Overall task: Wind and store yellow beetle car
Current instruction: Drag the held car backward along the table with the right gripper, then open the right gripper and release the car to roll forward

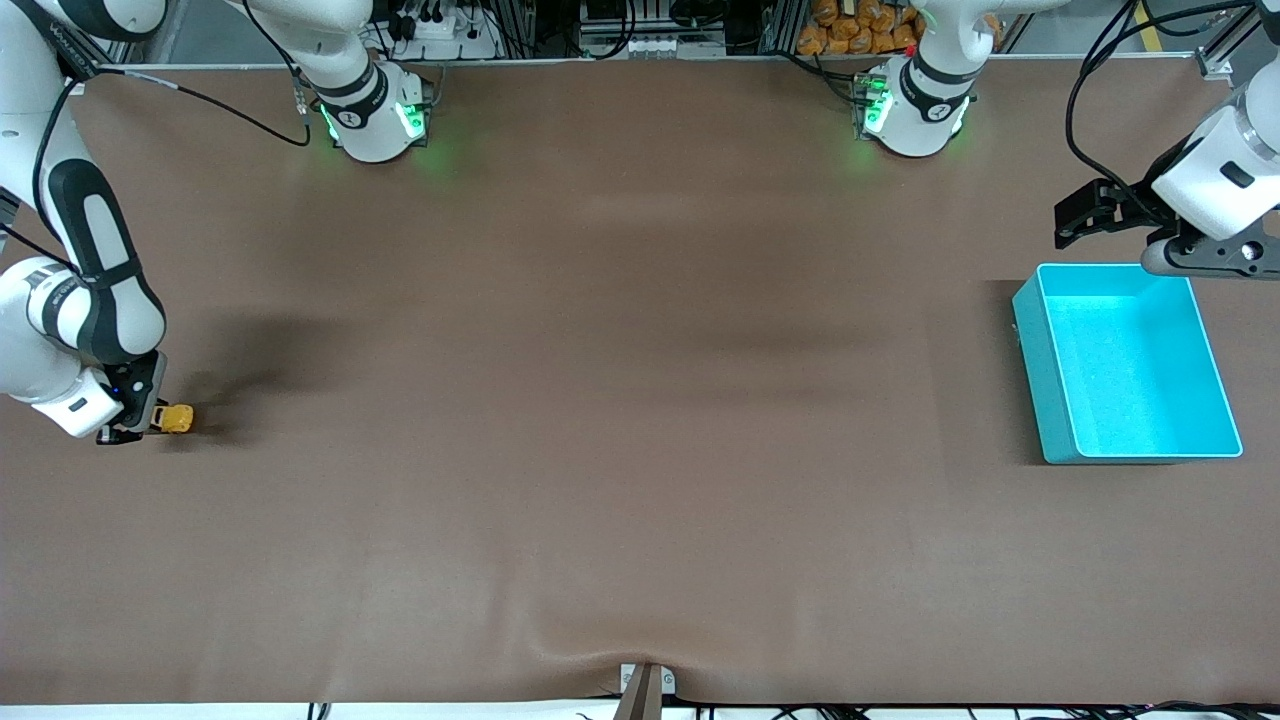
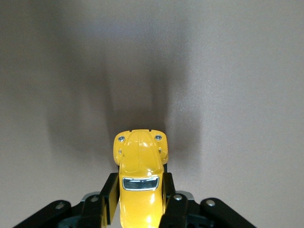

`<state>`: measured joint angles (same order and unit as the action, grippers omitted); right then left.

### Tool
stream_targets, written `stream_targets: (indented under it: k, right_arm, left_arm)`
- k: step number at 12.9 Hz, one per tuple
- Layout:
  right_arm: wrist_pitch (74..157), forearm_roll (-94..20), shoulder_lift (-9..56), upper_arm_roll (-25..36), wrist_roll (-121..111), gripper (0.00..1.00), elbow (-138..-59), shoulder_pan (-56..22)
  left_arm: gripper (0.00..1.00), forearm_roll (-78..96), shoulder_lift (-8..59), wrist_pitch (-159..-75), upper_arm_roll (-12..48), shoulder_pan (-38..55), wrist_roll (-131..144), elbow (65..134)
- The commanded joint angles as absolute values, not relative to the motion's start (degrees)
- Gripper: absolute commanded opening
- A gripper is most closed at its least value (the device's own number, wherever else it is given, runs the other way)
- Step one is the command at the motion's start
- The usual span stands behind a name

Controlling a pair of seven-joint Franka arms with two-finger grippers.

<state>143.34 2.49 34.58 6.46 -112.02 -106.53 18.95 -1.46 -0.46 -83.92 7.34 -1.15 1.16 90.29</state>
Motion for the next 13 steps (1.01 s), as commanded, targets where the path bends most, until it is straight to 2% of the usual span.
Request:
stream_targets:
  k: [1, 5, 8, 13]
  right_arm:
    - [141.3, 1.4, 36.7, 5.6, -113.6, 0.65, -103.6, 20.0]
    - [126.5, 0.8, 36.5, 5.0, -113.1, 1.00, -93.2, 19.3]
    - [121.8, -2.7, 36.2, 5.1, -112.7, 1.00, -90.4, 19.3]
    - [121.7, -4.8, 36.2, 5.2, -112.7, 1.00, -90.4, 20.3]
  left_arm:
    - [1.00, -1.2, -0.3, -83.8, 7.2, -1.1, 1.8, 89.9]
    - [1.00, -1.2, -0.3, -83.8, 7.2, -1.1, 1.8, 89.9]
    - [1.00, -1.2, -0.3, -83.8, 7.2, -1.1, 1.8, 90.0]
    - [1.00, -1.2, -0.3, -83.8, 7.2, -1.1, 1.9, 90.0]
